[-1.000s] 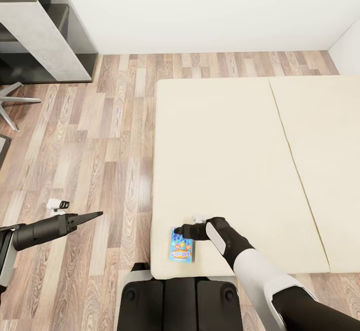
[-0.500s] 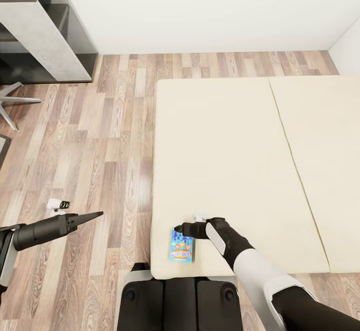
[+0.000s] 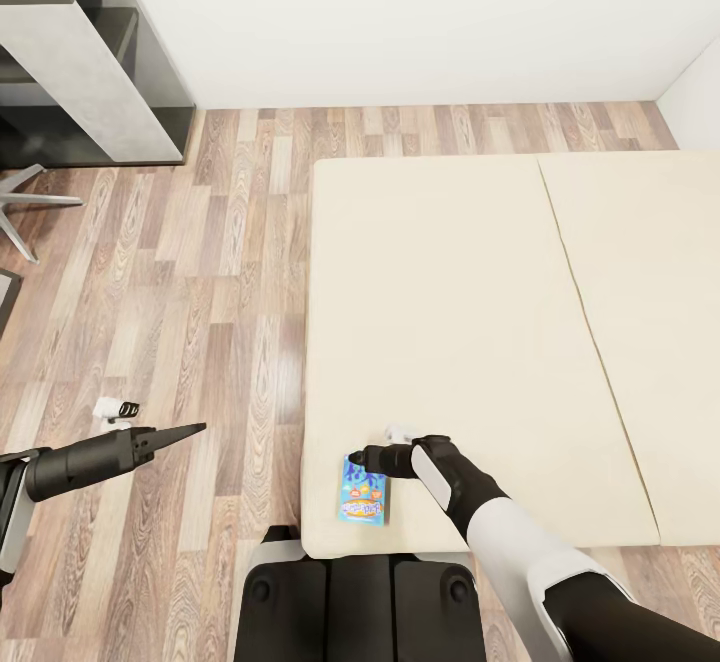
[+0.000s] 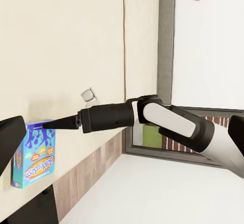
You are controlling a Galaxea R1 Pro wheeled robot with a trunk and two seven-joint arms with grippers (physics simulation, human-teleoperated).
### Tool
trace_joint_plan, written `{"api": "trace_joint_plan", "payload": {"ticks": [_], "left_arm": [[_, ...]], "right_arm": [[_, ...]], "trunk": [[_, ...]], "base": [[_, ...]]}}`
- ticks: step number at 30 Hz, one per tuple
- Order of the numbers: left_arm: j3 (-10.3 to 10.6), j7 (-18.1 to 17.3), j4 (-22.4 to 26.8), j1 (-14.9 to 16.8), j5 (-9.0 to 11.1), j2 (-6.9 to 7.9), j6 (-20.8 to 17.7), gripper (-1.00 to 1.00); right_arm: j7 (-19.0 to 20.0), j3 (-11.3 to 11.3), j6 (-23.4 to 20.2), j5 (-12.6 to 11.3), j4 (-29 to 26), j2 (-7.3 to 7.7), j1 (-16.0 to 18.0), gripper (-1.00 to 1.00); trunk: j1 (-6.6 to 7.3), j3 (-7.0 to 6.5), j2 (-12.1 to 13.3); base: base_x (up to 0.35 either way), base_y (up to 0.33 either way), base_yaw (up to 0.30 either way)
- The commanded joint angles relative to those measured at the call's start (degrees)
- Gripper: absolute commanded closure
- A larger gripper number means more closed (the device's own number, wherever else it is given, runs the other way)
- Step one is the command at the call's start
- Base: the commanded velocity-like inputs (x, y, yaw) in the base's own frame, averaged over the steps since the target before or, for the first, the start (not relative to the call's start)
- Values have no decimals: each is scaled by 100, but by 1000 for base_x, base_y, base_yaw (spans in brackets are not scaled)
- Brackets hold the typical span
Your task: Put all the toys in the child's room - the three board games (two on the bed and one on the table), the two jigsaw puzzles on the table, and the tennis ball on the table - inside the toy box on the table in the child's room.
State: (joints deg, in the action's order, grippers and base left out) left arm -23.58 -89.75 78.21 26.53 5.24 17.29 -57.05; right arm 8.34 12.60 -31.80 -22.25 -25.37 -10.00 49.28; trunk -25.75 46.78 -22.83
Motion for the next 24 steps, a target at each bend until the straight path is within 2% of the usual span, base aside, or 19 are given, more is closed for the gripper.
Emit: {"api": "trace_joint_plan", "payload": {"ticks": [1, 24], "left_arm": [[-3, -25, 2, 1, -6, 2, -61, -100], [-6, -25, 2, 1, -6, 2, -61, -100]], "right_arm": [[15, 1, -24, 20, -4, 0, 2, -100], [7, -3, -28, 13, 9, 0, 2, -100]], "trunk": [[-3, 6, -9], [-3, 40, -9]], "base": [[0, 0, 0], [0, 0, 0]]}}
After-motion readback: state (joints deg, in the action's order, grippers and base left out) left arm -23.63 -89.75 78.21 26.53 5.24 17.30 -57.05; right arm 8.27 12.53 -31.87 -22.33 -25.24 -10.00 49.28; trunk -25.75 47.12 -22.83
